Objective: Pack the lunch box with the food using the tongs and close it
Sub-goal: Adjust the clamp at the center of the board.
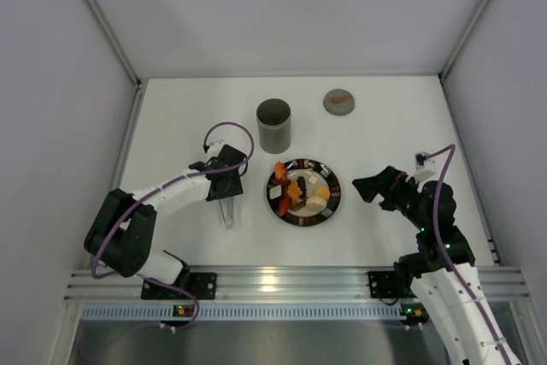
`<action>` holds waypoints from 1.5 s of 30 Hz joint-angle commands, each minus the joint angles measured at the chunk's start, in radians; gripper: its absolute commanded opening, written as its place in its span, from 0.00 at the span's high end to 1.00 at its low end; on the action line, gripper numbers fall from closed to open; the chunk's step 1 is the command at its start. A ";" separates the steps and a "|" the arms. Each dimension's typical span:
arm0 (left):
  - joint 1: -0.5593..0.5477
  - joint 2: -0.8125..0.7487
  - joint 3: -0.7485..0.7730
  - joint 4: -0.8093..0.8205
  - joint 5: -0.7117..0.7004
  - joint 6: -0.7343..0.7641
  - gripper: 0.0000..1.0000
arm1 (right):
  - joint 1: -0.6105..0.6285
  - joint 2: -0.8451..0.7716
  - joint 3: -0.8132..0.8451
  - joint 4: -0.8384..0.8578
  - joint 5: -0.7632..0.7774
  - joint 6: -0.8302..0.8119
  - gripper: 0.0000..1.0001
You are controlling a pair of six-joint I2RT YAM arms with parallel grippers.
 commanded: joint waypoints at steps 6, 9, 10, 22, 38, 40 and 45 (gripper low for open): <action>0.005 -0.019 -0.039 0.033 0.002 -0.013 0.36 | -0.011 -0.006 0.008 0.019 -0.008 -0.002 0.00; 0.003 0.006 -0.060 0.059 0.015 -0.022 0.35 | -0.011 -0.007 0.005 0.020 -0.010 -0.001 0.01; 0.003 0.012 -0.065 0.069 0.018 -0.023 0.35 | -0.011 -0.007 0.006 0.020 -0.010 -0.001 0.01; 0.005 0.139 -0.026 0.135 0.042 -0.054 0.29 | -0.011 -0.007 0.002 0.020 -0.005 -0.012 0.01; 0.005 0.115 -0.043 0.101 0.033 -0.043 0.13 | -0.011 -0.022 0.008 -0.014 0.004 -0.042 0.01; 0.005 0.104 -0.057 0.102 0.047 -0.048 0.13 | -0.011 -0.024 0.011 -0.017 0.004 -0.044 0.00; 0.002 0.087 -0.091 0.115 0.059 -0.060 0.12 | -0.011 -0.030 0.009 -0.015 0.003 -0.038 0.01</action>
